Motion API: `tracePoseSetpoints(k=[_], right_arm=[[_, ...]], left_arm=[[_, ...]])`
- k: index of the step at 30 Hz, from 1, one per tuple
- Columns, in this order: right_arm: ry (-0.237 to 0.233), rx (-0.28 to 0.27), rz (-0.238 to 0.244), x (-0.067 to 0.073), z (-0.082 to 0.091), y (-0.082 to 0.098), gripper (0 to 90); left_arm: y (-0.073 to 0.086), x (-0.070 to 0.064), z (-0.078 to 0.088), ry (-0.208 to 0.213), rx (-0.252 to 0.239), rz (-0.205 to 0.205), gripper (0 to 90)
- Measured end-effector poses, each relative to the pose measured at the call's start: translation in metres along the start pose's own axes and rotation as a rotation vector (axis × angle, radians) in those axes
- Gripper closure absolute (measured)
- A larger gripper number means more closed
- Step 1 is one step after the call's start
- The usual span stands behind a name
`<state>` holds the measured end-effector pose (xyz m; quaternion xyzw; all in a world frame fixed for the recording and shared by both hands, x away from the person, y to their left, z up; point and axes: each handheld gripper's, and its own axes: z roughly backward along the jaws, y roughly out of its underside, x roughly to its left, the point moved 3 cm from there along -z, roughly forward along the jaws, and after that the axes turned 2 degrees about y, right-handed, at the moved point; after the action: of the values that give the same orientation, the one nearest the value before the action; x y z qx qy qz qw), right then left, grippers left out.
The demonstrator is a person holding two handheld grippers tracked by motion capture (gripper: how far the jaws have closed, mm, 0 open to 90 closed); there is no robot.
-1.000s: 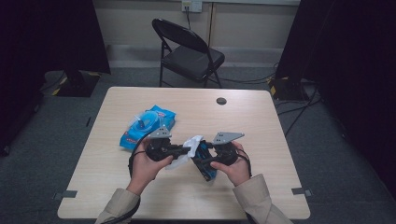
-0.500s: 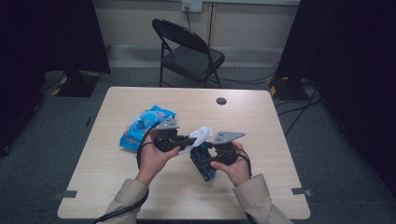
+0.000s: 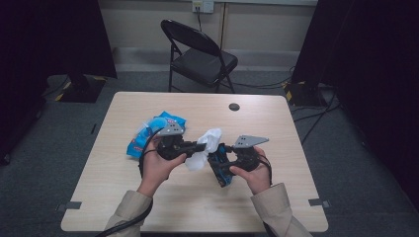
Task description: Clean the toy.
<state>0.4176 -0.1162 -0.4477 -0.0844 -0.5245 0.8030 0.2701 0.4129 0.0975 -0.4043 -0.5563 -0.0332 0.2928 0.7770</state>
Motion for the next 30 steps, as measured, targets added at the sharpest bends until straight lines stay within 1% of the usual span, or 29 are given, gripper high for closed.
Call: tracePoseSetpoints(k=[2, 4, 7, 9, 11, 15, 17, 19, 20, 21, 23, 25, 28, 30], right_arm=[[0.008, -0.001, -0.005, -0.002, 0.0, 0.001, 25.5], [0.013, 0.004, -0.004, -0.002, -0.001, 0.001, 25.5], [0.009, 0.002, 0.001, -0.001, -0.002, 0.0, 25.5], [0.004, 0.004, 0.009, 0.001, -0.003, -0.001, 25.5], [0.002, 0.005, 0.014, 0.002, -0.003, -0.002, 25.5], [0.001, 0.015, 0.019, 0.003, -0.004, 0.0, 25.5], [-0.001, 0.022, 0.02, 0.003, -0.005, 0.001, 25.5], [-0.009, 0.022, 0.024, 0.004, -0.005, 0.001, 25.5], [-0.005, 0.027, 0.029, 0.005, -0.006, 0.0, 25.5], [0.004, 0.028, 0.036, 0.005, -0.006, 0.0, 25.5], [-0.011, 0.023, 0.028, 0.006, -0.006, 0.0, 25.5], [-0.019, 0.018, 0.03, 0.007, -0.006, -0.001, 25.5], [-0.034, 0.011, 0.039, 0.012, -0.007, -0.004, 25.5], [-0.026, 0.012, 0.046, 0.013, -0.008, -0.005, 25.5]], left_arm=[[0.003, -0.003, 0.005, 0.018, 0.0, 0.001, 84.7], [0.006, -0.007, 0.006, 0.036, 0.016, 0.004, 84.7], [0.012, -0.011, 0.001, 0.054, 0.051, -0.005, 84.7], [0.014, -0.011, -0.003, 0.06, 0.055, 0.003, 84.6], [0.014, -0.009, -0.007, 0.056, 0.049, 0.013, 84.6], [0.012, -0.008, -0.011, 0.039, 0.052, 0.008, 84.4], [0.009, -0.006, -0.012, 0.024, 0.044, 0.0, 84.3], [0.007, -0.004, -0.013, 0.019, 0.055, 0.003, 84.3], [0.006, -0.003, -0.014, 0.016, 0.055, 0.008, 84.3], [0.006, -0.002, -0.014, 0.009, 0.054, 0.002, 84.3], [0.005, 0.002, -0.015, -0.013, 0.05, -0.004, 84.3], [0.006, 0.005, -0.016, -0.013, 0.049, 0.007, 84.3], [0.007, 0.007, -0.019, -0.028, 0.056, 0.005, 84.3], [0.007, 0.008, -0.021, -0.031, 0.055, 0.003, 84.3]])
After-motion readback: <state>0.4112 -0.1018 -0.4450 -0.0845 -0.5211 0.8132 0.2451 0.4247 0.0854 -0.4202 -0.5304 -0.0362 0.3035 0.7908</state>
